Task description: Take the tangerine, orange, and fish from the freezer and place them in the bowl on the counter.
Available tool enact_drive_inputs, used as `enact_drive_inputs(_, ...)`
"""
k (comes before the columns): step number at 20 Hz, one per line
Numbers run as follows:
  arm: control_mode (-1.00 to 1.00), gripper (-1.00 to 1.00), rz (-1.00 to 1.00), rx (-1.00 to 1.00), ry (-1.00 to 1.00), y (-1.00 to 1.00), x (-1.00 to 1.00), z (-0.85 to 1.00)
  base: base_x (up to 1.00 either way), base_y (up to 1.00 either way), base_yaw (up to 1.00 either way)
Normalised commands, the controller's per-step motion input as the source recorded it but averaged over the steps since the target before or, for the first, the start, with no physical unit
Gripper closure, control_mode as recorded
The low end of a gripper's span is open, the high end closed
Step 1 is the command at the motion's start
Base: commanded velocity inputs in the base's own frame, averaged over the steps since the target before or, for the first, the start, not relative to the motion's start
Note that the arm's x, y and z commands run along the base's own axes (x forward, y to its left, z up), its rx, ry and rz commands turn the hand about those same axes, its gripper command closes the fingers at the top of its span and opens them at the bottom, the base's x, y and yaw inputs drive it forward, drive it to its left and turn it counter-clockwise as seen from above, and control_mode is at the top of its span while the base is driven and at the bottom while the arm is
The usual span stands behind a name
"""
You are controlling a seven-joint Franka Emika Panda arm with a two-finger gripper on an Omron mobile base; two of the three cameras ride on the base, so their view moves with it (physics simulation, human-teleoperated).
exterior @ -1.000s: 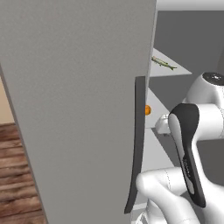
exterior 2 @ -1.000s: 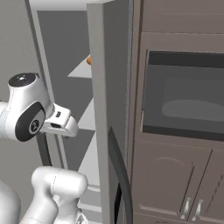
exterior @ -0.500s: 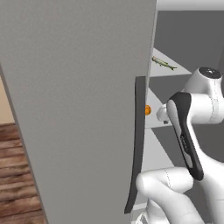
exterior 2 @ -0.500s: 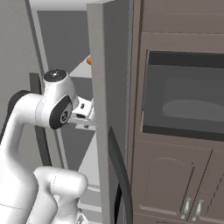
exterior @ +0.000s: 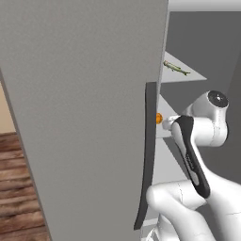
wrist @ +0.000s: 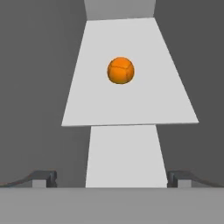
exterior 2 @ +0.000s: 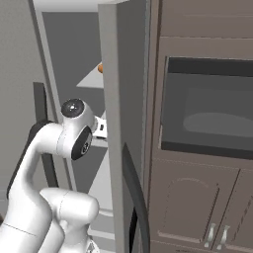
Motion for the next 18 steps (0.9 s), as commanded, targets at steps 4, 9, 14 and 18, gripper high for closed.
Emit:
enact_drive_inputs(4,-1.00,-1.00,0.00,0.04,0.02,0.00,0.78,-0.11,0.00,0.00,0.00)
enact_drive_inputs(9,-1.00,-1.00,0.00,0.03,0.02,-0.04,0.57,0.00,0.00,0.00,0.00)
enact_drive_inputs(14,-1.00,-1.00,0.00,0.00,0.00,0.00,0.42,0.00,0.00,0.00,0.00)
enact_drive_inputs(18,-1.00,-1.00,0.00,0.00,0.00,0.00,0.24,-0.02,0.00,0.00,0.00)
